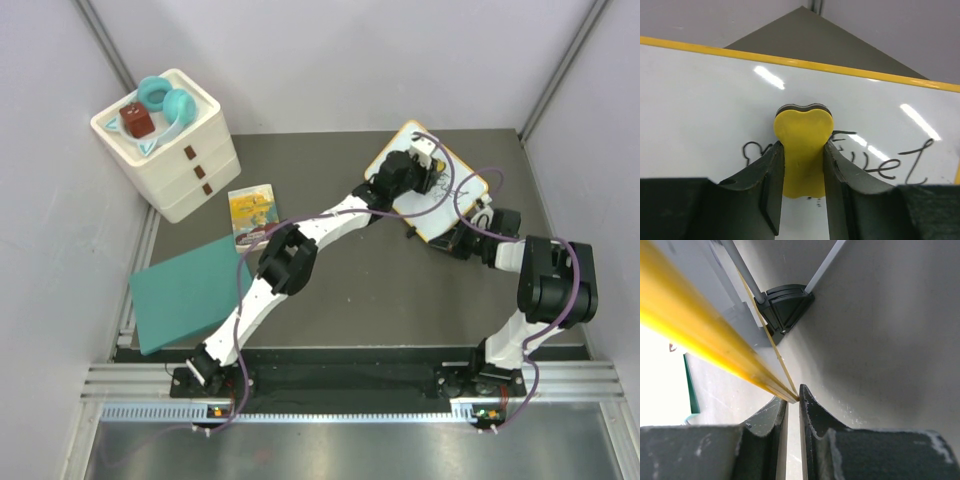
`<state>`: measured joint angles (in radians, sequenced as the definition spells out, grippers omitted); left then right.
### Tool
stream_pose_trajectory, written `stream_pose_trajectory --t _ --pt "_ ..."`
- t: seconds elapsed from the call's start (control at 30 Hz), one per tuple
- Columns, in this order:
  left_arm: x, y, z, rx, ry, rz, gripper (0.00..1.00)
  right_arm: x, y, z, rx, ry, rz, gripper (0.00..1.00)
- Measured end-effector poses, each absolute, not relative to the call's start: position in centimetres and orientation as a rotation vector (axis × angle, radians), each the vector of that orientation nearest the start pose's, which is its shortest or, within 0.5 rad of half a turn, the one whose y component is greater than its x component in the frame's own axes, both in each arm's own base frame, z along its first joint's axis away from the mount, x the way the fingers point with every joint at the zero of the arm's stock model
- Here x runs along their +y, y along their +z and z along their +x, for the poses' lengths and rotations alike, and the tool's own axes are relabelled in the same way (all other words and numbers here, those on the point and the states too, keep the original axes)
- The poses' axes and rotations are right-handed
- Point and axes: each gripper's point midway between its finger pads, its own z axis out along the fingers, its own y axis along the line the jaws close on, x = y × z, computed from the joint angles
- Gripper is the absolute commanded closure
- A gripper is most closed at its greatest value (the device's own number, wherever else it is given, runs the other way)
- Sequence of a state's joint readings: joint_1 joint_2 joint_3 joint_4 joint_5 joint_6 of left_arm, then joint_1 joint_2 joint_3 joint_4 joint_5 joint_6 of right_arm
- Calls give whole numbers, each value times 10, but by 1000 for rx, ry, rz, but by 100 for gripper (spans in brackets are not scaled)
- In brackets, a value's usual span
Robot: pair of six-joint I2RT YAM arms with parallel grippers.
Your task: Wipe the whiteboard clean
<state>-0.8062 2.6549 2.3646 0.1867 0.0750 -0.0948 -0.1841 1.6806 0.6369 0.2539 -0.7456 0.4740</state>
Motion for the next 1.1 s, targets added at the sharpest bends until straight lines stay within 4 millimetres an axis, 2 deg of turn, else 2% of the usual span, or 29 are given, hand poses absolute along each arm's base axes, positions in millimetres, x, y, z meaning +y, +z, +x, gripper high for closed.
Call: stream_pose_trajectory --t 0.17,0.33,0.47,0.7,0.8,0.97,1.1 --pt "-534 156 525 1613 -710 608 100 70 33 350 2280 1020 390 100" --pt "-538 157 521 1602 -759 645 100 70 33 350 2280 1020 390 100" --pt "-553 157 502 1591 -832 696 100 70 33 350 2280 1020 390 100" --pt "-595 153 450 1565 -920 795 100 70 32 351 2281 1021 393 100" --pt "-599 148 444 1555 -902 796 100 70 33 351 2284 1029 409 100" --pt "-586 142 452 1574 -873 753 100 71 33 352 2283 1032 408 100" --pt "-558 136 478 1616 -816 687 100 71 33 352 2282 1033 407 100"
